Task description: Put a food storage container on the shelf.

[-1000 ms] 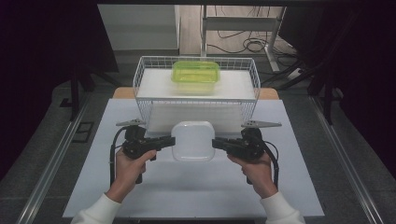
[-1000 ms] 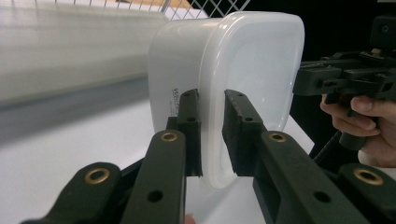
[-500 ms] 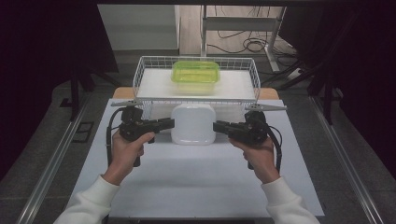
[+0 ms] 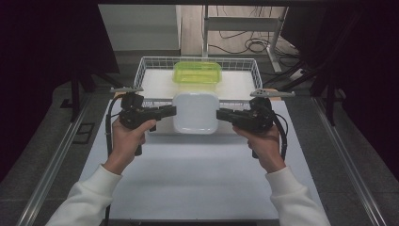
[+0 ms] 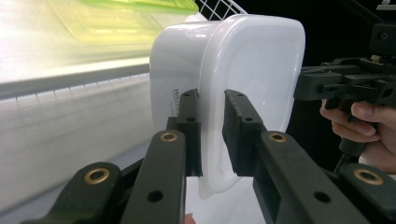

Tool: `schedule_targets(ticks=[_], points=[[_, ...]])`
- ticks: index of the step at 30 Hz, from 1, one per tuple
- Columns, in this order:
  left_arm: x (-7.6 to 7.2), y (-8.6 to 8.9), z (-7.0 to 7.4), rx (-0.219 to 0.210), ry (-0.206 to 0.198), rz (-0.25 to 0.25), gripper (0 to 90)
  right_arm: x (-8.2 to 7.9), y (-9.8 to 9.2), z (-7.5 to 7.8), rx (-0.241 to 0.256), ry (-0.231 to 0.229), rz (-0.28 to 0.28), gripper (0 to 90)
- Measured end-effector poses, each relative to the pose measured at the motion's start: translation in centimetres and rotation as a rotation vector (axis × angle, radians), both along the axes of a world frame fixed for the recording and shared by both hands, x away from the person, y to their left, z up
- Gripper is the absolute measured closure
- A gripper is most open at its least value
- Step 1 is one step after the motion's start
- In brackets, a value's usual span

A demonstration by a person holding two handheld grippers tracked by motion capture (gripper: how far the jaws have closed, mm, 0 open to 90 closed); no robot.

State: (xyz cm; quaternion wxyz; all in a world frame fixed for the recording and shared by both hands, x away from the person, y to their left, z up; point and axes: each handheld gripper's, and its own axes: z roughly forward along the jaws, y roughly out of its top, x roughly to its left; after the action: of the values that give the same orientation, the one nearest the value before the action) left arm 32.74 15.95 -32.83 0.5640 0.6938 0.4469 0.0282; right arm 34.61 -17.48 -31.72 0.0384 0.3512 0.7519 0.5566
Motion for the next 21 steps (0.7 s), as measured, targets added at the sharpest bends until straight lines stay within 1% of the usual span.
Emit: schedule_targets(ticks=[3, 6, 8, 9, 11, 12, 13, 14, 15, 16, 18, 19, 20, 21], points=[[0.2, 0.0, 0.3, -0.001, -0.002, 0.002, 77.2, 0.2, 0.0, 0.2, 0.002, -0.004, 0.0, 78.6], [0.7, 0.0, 1.1, 0.002, -0.008, 0.005, 77.2, 0.8, 0.0, 0.9, 0.004, -0.007, -0.001, 78.7], [0.9, 0.0, 1.3, 0.009, -0.013, 0.006, 77.2, 1.1, 0.1, 1.3, -0.003, -0.007, -0.006, 78.6], [1.4, 0.1, 1.8, 0.014, -0.021, 0.008, 77.2, 1.3, 0.3, 1.6, -0.01, -0.01, -0.011, 78.6], [1.6, 0.1, 2.1, 0.009, -0.022, 0.008, 77.2, 1.7, 0.3, 2.0, -0.002, -0.016, -0.011, 78.7], [2.0, 0.3, 2.4, 0.0, -0.024, 0.006, 77.2, 1.7, 0.3, 2.0, -0.002, -0.016, -0.011, 78.7], [2.4, 0.4, 2.8, -0.009, -0.021, 0.006, 77.1, 2.1, 0.3, 2.7, 0.016, -0.02, -0.004, 78.6], [2.4, 0.4, 2.8, -0.009, -0.021, 0.006, 77.1, 2.1, 0.3, 2.7, 0.016, -0.02, -0.004, 78.6], [2.7, 0.4, 3.1, -0.007, -0.024, 0.008, 77.1, 2.3, 0.4, 2.8, 0.018, -0.023, -0.004, 78.6], [3.0, 0.5, 3.9, 0.003, -0.038, 0.01, 77.1, 2.8, 0.5, 3.5, 0.014, -0.026, -0.005, 78.7], [3.5, 0.6, 4.8, 0.001, -0.047, 0.009, 77.1, 3.2, 0.5, 4.1, 0.022, -0.03, -0.002, 78.8], [3.5, 0.6, 4.8, 0.001, -0.047, 0.009, 77.0, 3.4, 0.6, 4.6, 0.023, -0.034, 0.003, 78.8], [4.0, 0.7, 5.5, -0.004, -0.048, 0.004, 77.0, 3.6, 0.6, 4.9, 0.026, -0.037, 0.004, 78.8], [4.2, 0.8, 5.8, -0.006, -0.048, 0.002, 77.0, 3.8, 0.6, 5.3, 0.029, -0.041, 0.005, 78.8]])
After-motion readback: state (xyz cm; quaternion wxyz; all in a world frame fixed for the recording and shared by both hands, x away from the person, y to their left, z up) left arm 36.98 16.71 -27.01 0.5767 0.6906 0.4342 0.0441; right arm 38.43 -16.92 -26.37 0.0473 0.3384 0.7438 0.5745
